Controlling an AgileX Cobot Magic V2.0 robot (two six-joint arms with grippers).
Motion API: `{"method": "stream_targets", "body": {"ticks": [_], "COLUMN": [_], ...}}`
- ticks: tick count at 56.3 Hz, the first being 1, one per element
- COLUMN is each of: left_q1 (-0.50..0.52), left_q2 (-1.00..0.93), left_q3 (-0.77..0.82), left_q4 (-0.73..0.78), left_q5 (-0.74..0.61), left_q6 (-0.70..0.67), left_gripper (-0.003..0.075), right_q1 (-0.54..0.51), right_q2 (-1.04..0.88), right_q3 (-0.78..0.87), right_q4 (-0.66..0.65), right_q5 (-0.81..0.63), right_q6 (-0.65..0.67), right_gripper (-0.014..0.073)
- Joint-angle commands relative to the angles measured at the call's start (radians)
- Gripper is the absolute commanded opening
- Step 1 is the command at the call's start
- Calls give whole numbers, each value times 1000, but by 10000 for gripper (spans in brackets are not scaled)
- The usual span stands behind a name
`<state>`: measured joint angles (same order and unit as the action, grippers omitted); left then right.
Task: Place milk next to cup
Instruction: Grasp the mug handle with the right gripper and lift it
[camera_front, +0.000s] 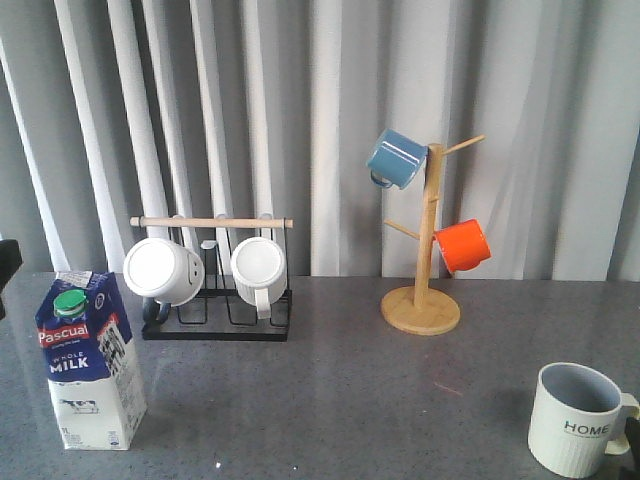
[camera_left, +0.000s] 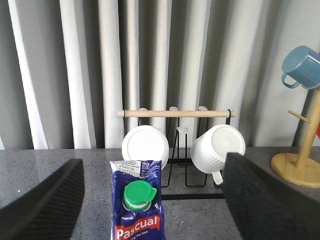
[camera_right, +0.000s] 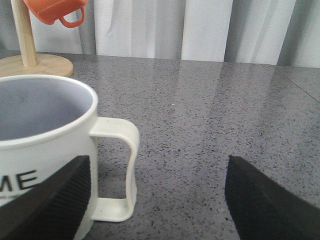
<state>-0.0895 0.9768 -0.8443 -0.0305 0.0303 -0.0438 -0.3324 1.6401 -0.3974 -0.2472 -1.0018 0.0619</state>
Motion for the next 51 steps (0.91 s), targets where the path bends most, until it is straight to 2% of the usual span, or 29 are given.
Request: {"method": "stream_targets", "body": {"ticks": [1,9,21,51], "left_q1": [-2,-2,-2,-2], "left_q2": [-4,-4,-4,-4], "left_q3": [-33,-33,-33,-33], "left_q4": [-4,-4,-4,-4], "left_q5": [-68,-68,-68,-68], "left_q6": [-1,-1,-1,-1], "left_gripper": [556,556,556,556], "right_q1": [-24,-72,-91,-90], "right_q2": [-16,4,20,62], "right_q3": [-24,-24,-54,-102], "right_q4": [4,-27,-176,-176], "right_q5": [-80,-82,-75,-59], "right_q6": [-1,12,70,101], "right_gripper": [537,537,537,537]}}
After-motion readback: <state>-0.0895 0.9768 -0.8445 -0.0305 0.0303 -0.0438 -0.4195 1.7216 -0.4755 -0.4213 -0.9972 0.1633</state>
